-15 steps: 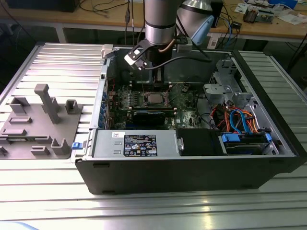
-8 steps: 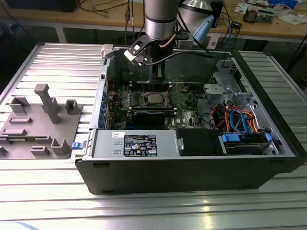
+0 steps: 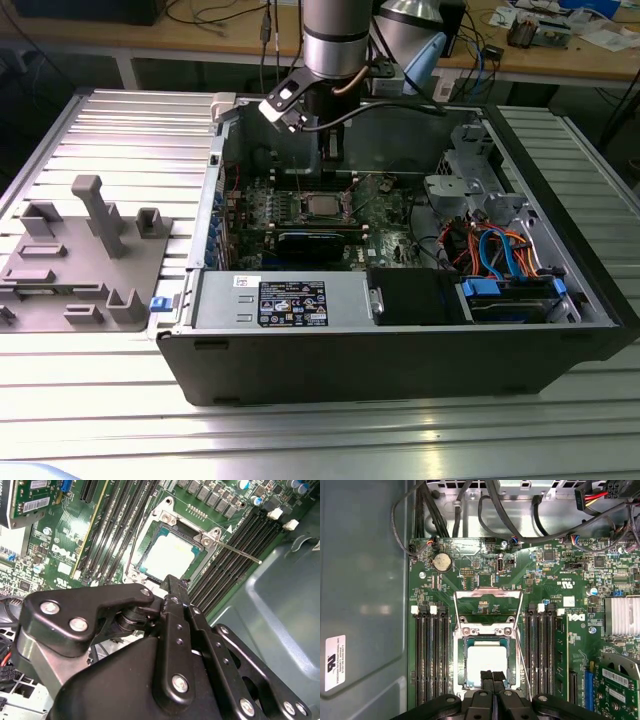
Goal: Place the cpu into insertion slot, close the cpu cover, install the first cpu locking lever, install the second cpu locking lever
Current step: 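Close the cpu cover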
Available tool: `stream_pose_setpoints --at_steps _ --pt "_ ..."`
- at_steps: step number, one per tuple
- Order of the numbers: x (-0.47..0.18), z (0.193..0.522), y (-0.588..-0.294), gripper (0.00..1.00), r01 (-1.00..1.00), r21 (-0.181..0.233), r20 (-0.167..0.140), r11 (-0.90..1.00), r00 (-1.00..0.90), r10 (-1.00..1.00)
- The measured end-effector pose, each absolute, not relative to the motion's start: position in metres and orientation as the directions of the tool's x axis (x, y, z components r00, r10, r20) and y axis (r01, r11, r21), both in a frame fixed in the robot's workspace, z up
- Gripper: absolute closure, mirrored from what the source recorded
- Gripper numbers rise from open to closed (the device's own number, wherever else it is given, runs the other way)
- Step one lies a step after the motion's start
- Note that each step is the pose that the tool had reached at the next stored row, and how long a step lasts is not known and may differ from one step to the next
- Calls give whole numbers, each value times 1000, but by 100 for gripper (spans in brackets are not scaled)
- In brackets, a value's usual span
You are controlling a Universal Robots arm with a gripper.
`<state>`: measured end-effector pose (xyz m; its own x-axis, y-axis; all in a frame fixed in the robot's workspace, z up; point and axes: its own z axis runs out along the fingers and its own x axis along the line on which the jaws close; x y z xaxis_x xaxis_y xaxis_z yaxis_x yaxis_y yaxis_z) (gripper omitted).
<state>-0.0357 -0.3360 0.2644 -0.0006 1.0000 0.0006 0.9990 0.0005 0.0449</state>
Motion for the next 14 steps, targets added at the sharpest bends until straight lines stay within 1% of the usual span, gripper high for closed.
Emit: stream_pose_setpoints --at_steps 14 --pt "-24 265 -336 89 999 45 0 0 -1 1000"
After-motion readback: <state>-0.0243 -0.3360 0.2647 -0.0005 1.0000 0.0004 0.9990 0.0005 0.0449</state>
